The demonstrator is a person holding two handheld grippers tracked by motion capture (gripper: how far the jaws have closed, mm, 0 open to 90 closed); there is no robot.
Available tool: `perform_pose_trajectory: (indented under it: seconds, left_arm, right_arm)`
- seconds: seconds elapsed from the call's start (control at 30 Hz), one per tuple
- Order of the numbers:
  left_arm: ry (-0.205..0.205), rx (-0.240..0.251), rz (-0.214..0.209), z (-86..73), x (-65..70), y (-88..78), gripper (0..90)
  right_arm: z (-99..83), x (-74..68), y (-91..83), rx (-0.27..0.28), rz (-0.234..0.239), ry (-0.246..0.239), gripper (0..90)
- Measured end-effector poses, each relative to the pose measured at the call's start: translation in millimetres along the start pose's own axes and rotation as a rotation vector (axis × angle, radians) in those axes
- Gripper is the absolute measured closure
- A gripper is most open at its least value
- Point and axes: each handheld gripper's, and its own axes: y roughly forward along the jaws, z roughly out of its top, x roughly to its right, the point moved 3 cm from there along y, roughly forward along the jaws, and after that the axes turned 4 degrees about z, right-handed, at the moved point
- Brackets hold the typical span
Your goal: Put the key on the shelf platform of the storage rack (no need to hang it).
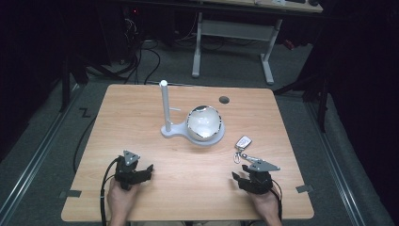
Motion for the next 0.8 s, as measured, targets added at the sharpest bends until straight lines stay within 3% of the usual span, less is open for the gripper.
perform_pose_trajectory:
  seconds: [0.33, 0.8]
  left_arm:
    - [0.002, 0.0, 0.003, -0.1, 0.2, 0.0, 21.9]
    - [0.006, -0.001, 0.006, -0.1, 0.5, 0.1, 21.9]
  right_arm:
    - [1.5, 4.3, -12.1, 0.03, -0.008, -0.008, 49.3]
    - [8.1, 20.7, -28.3, 0.065, -0.03, 0.022, 50.0]
